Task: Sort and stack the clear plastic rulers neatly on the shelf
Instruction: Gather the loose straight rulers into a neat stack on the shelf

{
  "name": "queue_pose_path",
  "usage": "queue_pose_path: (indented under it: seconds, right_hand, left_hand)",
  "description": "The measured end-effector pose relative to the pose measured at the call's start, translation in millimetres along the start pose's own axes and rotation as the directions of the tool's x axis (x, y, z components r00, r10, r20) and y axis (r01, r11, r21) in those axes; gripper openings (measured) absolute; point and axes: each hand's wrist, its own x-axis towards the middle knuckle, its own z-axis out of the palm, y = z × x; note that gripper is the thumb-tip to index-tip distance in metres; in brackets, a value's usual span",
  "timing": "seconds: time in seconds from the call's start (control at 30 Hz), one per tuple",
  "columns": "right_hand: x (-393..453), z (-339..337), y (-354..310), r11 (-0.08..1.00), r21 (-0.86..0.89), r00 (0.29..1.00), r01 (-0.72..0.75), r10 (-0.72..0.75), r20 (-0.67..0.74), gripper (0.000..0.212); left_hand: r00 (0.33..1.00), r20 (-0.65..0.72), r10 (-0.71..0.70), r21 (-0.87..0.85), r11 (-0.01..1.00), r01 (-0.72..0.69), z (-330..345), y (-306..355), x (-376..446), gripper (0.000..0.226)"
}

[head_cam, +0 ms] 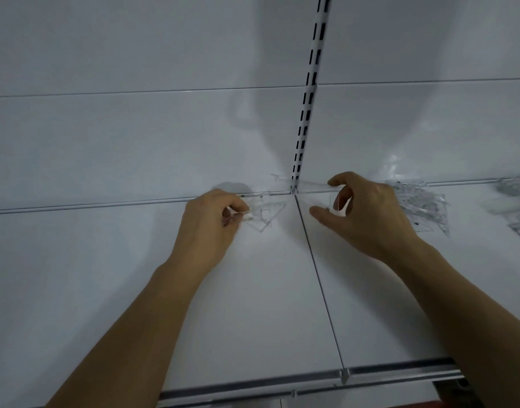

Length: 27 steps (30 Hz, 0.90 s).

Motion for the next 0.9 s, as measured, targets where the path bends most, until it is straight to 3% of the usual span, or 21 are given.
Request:
queue_pose_path:
  seconds: [0.07,0.2,0.27,0.37,0.43,0.53,0.6,0.67,0.73,0.83,0.9]
  right_hand:
    - [-3,-11,1,1.0,-0.005,0.999,-0.003,0.003,-0.038,0.06]
    - [-22,-29,10,1.0,0.012,1.0,-0.025,0.025,0.0,0.064]
    - [-32,-35,15,0.998,0.043,0.999,-0.034,0.032,0.04,0.066]
    - [-40,-41,26,0.995,0.091,0.998,-0.047,0.043,0.044,0.06]
    - [-45,-45,38,0.992,0.116,0.998,-0.055,0.055,0.007,0.057]
    - [-51,-56,58,0.99,0.116,0.997,-0.077,0.073,0.036,0.057]
    - [-53,-68,71,0.987,0.151,0.996,-0.064,0.054,0.069,0.059]
    - [-47,-81,87,0.969,0.233,0.996,-0.082,0.086,-0.01,0.05]
    - [-34,-90,105,0.979,0.18,0.991,-0.1,0.114,-0.068,0.041]
    - [-15,-82,118,0.991,-0.135,0.99,-0.001,0.02,0.14,0.053]
    - [-10,-69,119,0.968,-0.241,0.982,0.066,-0.019,0.189,0.044]
  left_hand:
    - [0.998,0.047,0.048,0.008,0.999,-0.049,0,4,-1,0.021]
    - [0.988,-0.001,0.156,-0.024,0.987,-0.156,-3,32,7,0.03]
    - [0.967,0.108,0.233,-0.01,0.972,-0.233,5,54,15,0.037]
    - [0.863,0.329,0.383,0.09,0.897,-0.432,36,85,25,0.051]
    - [0.827,0.464,0.317,0.124,0.901,-0.416,55,104,30,0.06]
    - [0.78,0.556,0.287,0.117,0.902,-0.415,75,119,36,0.058]
    - [0.752,0.612,0.246,0.113,0.913,-0.391,82,123,38,0.074]
    - [0.793,0.563,0.233,0.087,0.937,-0.338,89,119,40,0.075]
    - [0.864,0.433,0.257,0.059,0.949,-0.311,95,111,43,0.058]
    - [0.919,0.302,0.255,0.035,0.96,-0.278,103,105,40,0.046]
    - [0.946,0.248,0.208,0.028,0.975,-0.221,106,103,33,0.047]
